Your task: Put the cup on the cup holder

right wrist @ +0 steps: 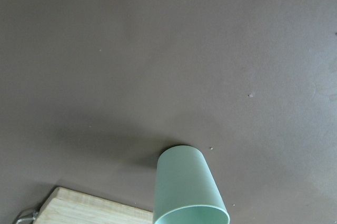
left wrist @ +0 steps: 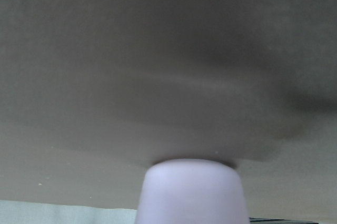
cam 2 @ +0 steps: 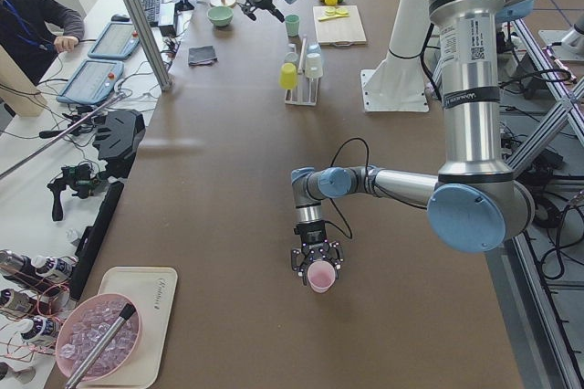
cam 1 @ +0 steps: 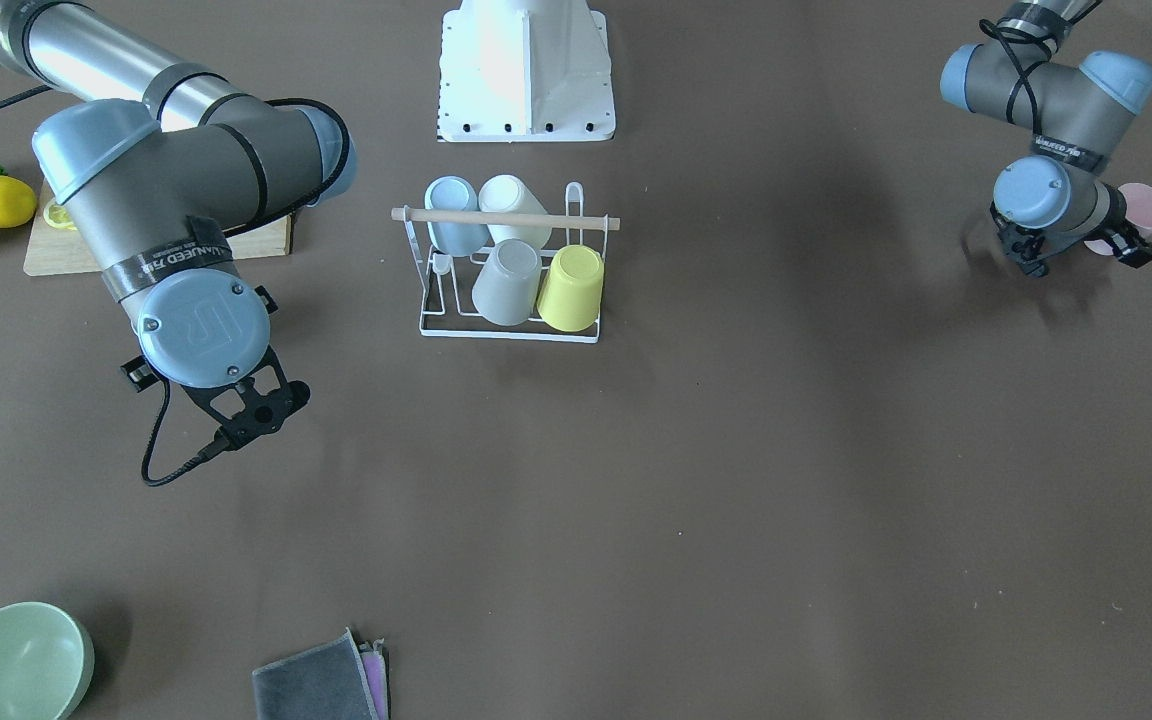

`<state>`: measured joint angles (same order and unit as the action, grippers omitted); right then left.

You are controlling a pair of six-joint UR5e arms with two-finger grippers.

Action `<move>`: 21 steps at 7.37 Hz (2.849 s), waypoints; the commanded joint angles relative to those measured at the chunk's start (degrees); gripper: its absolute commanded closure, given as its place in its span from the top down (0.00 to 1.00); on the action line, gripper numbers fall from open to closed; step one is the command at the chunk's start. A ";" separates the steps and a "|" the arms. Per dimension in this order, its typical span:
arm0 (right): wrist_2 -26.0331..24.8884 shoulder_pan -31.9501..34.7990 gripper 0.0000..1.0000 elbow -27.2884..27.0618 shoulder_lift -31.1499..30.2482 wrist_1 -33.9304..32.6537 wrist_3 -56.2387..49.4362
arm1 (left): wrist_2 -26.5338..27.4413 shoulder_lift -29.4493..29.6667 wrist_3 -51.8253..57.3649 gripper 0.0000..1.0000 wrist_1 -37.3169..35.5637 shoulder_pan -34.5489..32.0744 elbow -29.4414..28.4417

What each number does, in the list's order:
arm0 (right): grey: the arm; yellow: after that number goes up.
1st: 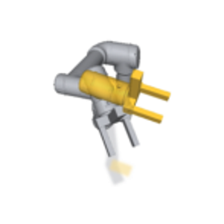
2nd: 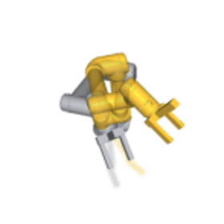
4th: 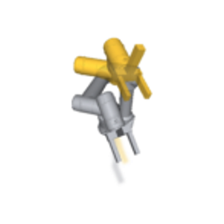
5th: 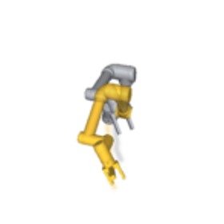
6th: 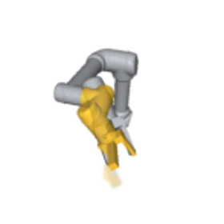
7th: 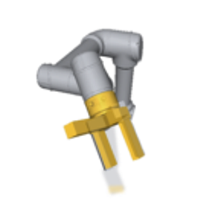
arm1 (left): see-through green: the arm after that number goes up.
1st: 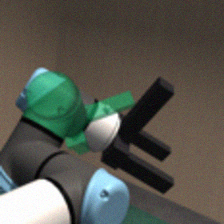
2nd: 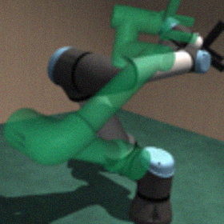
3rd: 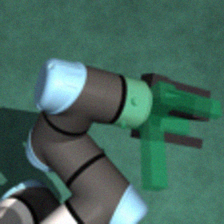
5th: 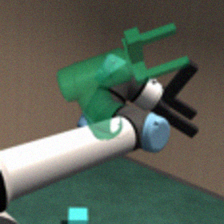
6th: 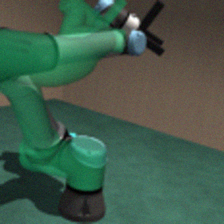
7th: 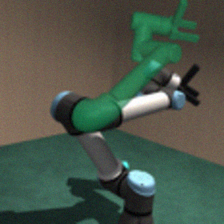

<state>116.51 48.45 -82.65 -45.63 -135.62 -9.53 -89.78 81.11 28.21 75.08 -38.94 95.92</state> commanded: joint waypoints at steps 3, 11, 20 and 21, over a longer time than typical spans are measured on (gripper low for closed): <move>-3.75 -1.08 0.99 0.91 -0.60 2.29 -1.64 | 0.04 -1.83 0.00 0.98 2.35 0.00 -0.38; -4.59 -5.54 0.89 2.73 -2.82 2.73 -1.63 | -0.05 -3.42 0.00 0.97 5.07 0.00 -0.38; -8.75 -6.17 0.99 7.77 -0.70 -0.41 -13.76 | -0.58 -2.72 0.79 0.53 4.99 -1.48 4.61; -9.02 -6.18 0.99 8.03 -0.60 -1.30 -13.85 | -0.66 -1.93 0.88 0.53 4.81 -3.93 6.63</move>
<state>108.17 42.62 -74.86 -46.52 -135.17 -23.00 -90.36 78.41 28.98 80.06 -40.63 100.10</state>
